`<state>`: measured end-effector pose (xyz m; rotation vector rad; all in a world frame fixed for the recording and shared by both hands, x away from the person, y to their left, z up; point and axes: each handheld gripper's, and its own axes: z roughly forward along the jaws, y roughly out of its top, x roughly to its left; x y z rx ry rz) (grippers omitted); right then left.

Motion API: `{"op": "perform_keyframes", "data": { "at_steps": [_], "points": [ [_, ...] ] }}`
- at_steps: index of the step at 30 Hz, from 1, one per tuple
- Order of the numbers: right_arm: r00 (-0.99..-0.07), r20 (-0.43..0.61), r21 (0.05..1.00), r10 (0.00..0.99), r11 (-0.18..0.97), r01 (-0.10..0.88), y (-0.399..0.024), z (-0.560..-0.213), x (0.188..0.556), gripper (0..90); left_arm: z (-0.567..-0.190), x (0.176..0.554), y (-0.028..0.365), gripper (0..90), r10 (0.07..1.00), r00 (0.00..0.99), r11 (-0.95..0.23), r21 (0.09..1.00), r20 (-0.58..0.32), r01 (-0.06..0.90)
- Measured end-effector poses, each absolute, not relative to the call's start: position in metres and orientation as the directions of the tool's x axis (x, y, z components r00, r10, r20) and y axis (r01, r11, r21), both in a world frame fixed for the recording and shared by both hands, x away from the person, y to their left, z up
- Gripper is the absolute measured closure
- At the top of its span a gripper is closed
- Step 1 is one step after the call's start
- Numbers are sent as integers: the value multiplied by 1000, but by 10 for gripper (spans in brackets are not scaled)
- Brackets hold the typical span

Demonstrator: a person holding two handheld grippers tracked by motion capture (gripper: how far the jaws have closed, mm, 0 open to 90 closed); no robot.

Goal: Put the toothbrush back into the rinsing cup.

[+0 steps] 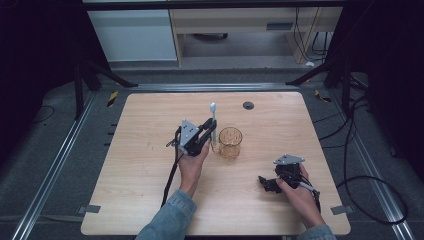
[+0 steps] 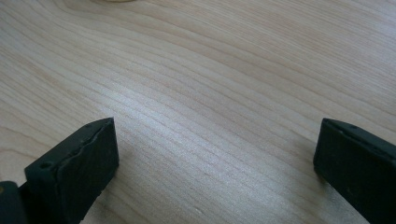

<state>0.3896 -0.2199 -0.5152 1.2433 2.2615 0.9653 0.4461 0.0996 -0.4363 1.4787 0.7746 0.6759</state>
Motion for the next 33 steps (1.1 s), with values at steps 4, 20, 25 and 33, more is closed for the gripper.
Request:
{"op": "perform_keyframes", "data": {
  "at_steps": [4, 20, 25, 33],
  "points": [
    [-534, -5, 724, 845, 372, 581, -220, -515, 390, 4, -440, 443, 100, 790, 800, 599, -4, 997, -42, 75],
    [-533, -4, 724, 846, 370, 582, -220, -515, 390, 4, -451, 438, 102, 788, 803, 596, -51, 994, -19, 100],
    [-533, -3, 724, 846, 370, 583, -220, -515, 390, 4, -457, 439, 102, 787, 804, 594, -58, 992, -23, 116],
    [-533, -3, 724, 846, 370, 583, -220, -515, 390, 4, -460, 440, 101, 787, 802, 597, -74, 988, -20, 132]
  ]
}}
